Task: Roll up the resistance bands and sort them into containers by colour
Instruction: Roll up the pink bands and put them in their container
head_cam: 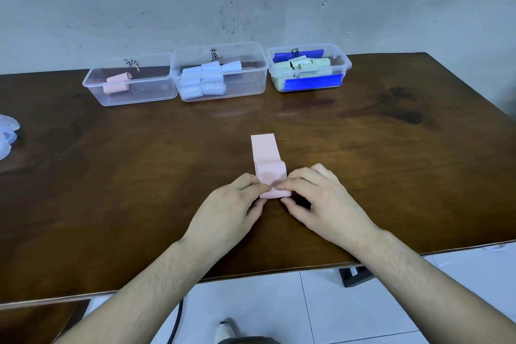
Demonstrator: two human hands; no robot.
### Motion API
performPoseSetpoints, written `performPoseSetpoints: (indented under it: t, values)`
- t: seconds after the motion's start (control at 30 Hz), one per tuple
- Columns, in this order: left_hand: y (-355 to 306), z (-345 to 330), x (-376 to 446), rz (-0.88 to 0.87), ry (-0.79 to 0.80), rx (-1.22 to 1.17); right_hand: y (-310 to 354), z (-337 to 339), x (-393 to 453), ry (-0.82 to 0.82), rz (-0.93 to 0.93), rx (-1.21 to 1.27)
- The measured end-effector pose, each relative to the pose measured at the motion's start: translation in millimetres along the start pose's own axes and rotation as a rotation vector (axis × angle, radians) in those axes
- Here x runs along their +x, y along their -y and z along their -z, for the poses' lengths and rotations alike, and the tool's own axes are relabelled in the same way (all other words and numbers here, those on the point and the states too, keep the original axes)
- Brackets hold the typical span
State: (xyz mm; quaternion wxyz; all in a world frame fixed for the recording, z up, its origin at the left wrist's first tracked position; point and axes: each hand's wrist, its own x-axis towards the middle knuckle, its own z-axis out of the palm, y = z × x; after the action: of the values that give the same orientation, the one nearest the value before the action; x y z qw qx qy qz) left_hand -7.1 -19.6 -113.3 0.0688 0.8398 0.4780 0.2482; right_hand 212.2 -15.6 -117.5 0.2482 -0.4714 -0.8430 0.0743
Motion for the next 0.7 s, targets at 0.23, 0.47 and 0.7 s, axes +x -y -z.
performPoseSetpoints:
  t: [0.23, 0.47, 0.7]
  values:
    - [1.7, 1.0, 5.9, -0.013, 0.006, 0.004, -4.2, -3.6, 7.7, 0.011, -0.01, -0.07]
    - [6.8, -0.4, 14.7, -0.027, -0.014, 0.013, -3.2, -3.3, 11.4, 0.008, -0.038, -0.02]
    - [4.0, 4.2, 11.8, -0.023, -0.024, 0.014, 0.0, 2.0, 16.1, 0.045, -0.01, -0.007]
